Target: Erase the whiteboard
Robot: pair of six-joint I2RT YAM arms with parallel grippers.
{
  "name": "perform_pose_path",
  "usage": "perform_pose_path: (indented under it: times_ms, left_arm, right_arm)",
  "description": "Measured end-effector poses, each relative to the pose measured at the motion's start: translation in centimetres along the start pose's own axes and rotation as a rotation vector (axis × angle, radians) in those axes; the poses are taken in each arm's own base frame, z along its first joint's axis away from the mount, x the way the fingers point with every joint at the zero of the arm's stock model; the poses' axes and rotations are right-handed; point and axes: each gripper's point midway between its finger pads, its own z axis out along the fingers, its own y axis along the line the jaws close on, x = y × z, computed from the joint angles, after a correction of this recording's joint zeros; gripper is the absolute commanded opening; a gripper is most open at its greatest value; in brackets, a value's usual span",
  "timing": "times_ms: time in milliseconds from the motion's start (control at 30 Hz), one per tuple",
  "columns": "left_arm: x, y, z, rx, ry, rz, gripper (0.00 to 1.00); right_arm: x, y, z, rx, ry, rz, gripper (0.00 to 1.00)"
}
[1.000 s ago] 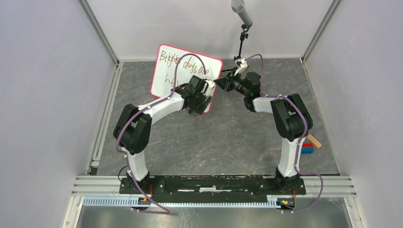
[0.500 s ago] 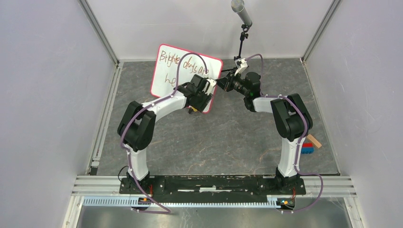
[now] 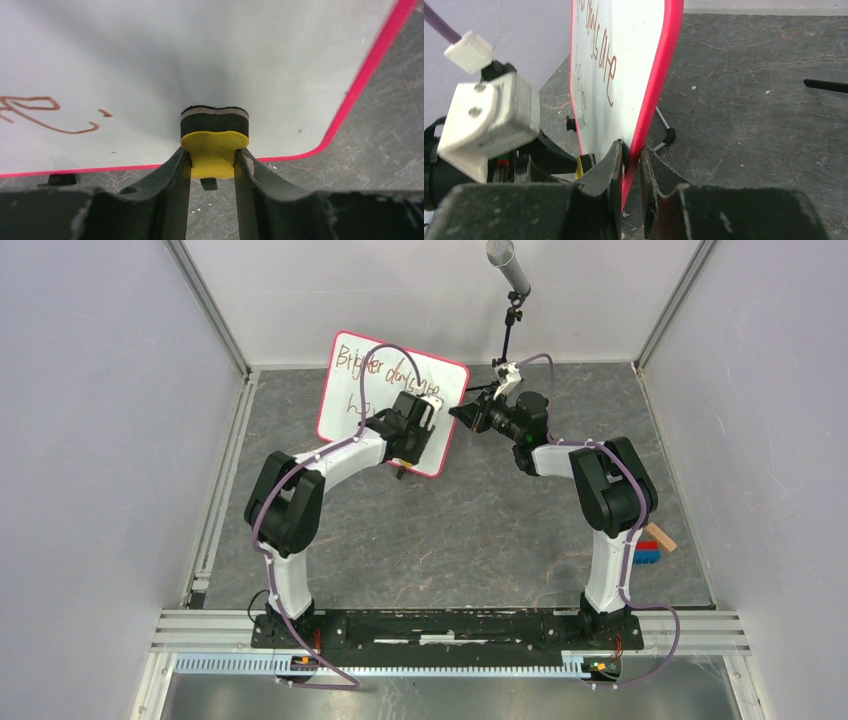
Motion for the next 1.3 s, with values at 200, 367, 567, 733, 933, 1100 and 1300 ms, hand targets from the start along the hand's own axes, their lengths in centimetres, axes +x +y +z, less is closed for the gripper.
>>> perform_pose_path:
  times_ms: [200, 367, 567, 733, 933, 1100, 1300]
  left_arm:
    - [-0.7, 3.0, 0.2, -0.055, -0.037, -0.175, 0.3]
    - [-1.6, 9.2, 0.3, -0.142, -0.116, -0.369, 0.31]
    - [-1.3, 16.6, 0.4, -0.22, -0.195, -0.593, 0.31]
    - [-2.2, 16.9, 0.6, -0.222, -0.21, -0.603, 0.31]
    - [-5.0, 12.1, 0.6, -0.174, -0.245, -0.528, 0.31]
    - [-7.4, 8.2, 0.2, -0.098, -0.287, -0.49, 0.31]
    - [-7.5, 8.8, 0.2, -0.083, -0.292, -0.516, 0.31]
  right_arm:
    - [0.0, -0.1, 0.0, 0.007, -0.002, 0.0, 0.0]
    - [-0.1, -0.2, 0.0, 0.01, -0.003, 0.001, 0.0]
    - [-0.1, -0.1, 0.0, 0.004, -0.002, 0.001, 0.0]
    - [-0.1, 0.0, 0.0, -0.001, 0.0, 0.002, 0.0]
    - [0.0, -0.3, -0.1, 0.007, 0.002, 0.004, 0.0]
    - [-0.1, -0.5, -0.2, 0.011, 0.0, 0.004, 0.0]
    - [-0.1, -0.5, -0.2, 0.01, 0.0, 0.004, 0.0]
